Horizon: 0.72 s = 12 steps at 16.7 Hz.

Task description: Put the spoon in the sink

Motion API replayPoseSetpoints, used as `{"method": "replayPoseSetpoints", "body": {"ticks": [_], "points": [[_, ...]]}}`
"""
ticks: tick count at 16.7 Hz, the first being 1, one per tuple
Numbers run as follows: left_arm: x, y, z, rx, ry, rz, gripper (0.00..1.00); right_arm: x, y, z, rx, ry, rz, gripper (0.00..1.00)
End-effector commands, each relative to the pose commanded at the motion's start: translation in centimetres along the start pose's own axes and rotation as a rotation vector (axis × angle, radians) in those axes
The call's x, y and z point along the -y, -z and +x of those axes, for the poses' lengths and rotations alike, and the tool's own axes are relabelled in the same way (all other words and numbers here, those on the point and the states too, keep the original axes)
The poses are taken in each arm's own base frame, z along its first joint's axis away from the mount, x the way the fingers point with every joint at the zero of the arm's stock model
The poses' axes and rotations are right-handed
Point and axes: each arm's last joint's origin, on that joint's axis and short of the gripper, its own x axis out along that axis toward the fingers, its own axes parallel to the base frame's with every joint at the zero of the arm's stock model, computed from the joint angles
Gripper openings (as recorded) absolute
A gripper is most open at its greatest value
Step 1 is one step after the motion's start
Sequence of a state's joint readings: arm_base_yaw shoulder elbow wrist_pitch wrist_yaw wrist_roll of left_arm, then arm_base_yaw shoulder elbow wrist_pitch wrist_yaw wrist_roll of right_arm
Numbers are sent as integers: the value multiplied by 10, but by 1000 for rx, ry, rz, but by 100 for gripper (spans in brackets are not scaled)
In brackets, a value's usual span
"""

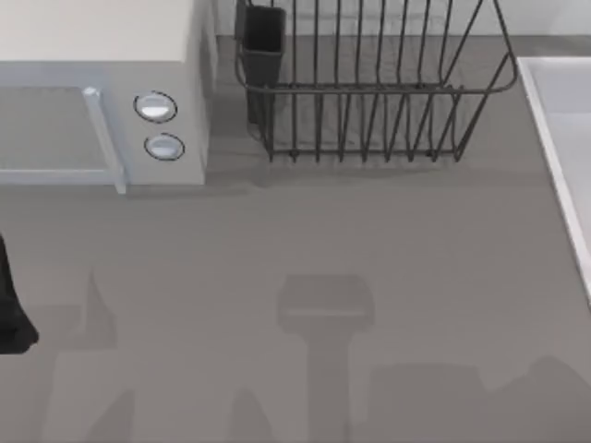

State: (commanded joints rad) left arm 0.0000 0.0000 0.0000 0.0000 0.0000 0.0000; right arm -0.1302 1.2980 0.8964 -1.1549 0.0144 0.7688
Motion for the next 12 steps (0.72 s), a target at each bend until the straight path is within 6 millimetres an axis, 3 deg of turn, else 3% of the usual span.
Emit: {"method": "replayPoseSetpoints", "body": {"ticks": [6, 9, 12], "points": [[0, 0, 0, 0, 0, 0, 100, -5, -5, -1, -7, 7, 5, 0], [0, 0, 0, 0, 0, 0, 100, -22, -24, -10, -28, 31, 18, 0], [0, 0, 0, 0, 0, 0, 100, -54, -57, -23, -47, 53, 24, 0]]}}
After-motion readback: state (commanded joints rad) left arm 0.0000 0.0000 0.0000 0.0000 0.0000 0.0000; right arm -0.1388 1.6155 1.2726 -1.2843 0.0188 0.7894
